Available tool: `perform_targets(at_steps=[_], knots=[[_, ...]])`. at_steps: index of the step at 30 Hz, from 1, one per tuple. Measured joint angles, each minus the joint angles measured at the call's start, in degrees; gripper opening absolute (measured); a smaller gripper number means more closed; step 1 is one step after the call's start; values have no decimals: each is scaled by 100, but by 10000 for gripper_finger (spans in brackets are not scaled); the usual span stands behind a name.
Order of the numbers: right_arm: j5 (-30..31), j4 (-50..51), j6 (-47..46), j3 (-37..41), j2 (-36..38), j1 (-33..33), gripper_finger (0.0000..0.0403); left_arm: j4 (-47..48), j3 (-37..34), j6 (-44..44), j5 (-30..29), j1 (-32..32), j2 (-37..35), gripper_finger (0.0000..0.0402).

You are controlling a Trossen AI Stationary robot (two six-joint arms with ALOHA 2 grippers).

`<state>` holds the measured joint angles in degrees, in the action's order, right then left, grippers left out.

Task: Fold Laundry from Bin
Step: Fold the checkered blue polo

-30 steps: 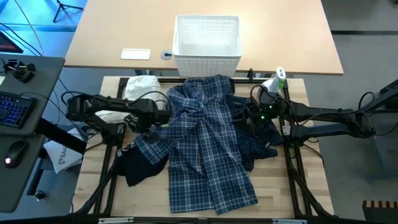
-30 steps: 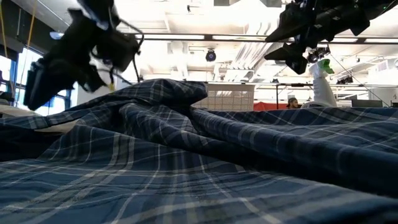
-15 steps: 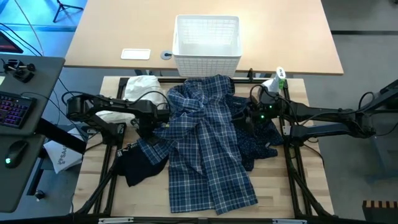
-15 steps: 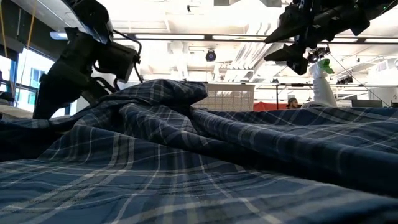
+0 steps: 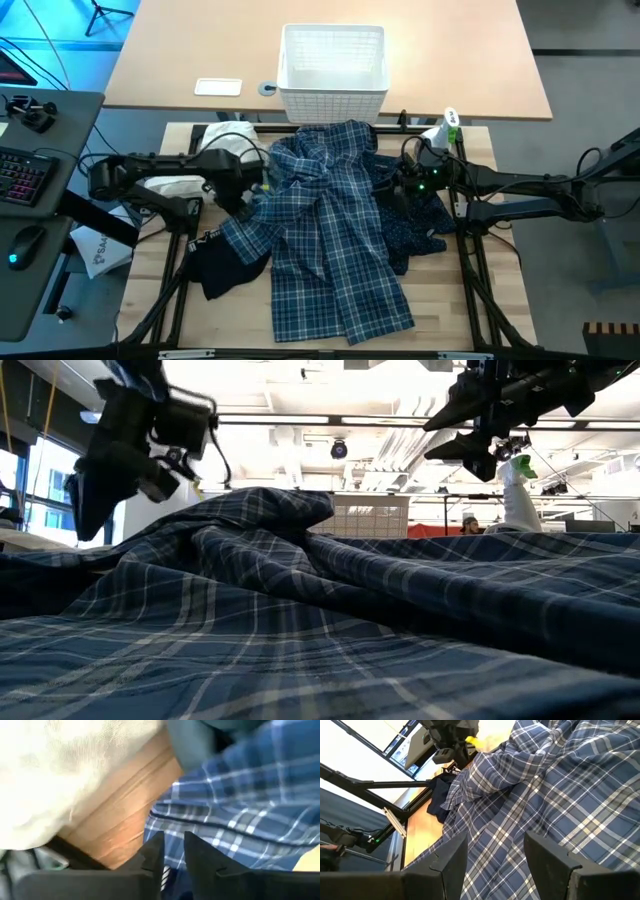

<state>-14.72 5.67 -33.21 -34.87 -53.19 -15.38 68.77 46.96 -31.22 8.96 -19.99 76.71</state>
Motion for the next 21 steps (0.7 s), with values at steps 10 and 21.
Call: perform_targets(at_steps=[10, 21], knots=[[-24, 7, -260, 0, 0, 2, 188, -1225, -1008, 389, 935, -830, -11, 234], [44, 9, -246, 0, 0, 2, 188, -1393, -683, 1290, 1172, -637, -150, 75]])
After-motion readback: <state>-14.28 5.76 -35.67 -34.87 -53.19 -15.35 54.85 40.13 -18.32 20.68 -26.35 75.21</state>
